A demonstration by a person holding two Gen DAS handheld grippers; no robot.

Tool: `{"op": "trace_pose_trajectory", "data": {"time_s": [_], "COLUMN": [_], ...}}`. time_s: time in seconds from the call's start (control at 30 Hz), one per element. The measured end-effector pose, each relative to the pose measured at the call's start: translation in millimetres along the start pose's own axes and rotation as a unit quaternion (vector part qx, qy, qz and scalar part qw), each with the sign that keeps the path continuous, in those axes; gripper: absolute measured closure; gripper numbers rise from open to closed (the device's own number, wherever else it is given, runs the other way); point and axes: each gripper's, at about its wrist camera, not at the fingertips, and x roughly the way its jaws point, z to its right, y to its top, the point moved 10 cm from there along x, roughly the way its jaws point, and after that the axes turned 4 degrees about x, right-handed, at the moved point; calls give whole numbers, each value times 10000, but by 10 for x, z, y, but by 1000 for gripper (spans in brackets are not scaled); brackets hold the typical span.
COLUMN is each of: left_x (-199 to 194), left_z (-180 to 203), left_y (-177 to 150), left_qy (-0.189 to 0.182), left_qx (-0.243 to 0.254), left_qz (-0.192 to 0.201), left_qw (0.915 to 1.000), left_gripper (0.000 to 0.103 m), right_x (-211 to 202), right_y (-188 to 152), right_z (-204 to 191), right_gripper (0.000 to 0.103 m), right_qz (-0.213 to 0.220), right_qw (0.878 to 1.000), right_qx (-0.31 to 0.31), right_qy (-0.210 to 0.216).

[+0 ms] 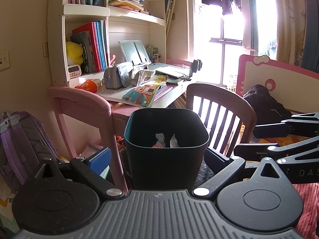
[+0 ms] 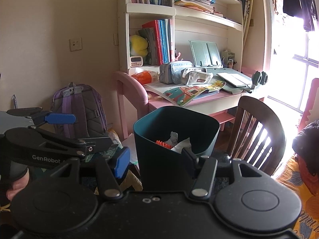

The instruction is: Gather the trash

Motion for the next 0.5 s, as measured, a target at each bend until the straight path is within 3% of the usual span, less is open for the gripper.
{"op": "trace_pose_trajectory", "data": {"time_s": [0.5], "left_x": [-43], "left_z": [-33], "left_y": [-32], "left_qy": [10], "left_qx": [45], "left_qz": [149], "left_qw": [9999], "left_gripper": [3], "right_x": [43], "right_y": [-45], "right_z": [21], "right_gripper": [47], "right_qz": [-59], "right_qw": [10000], "right_qx": [8], "right_qy": [45]}}
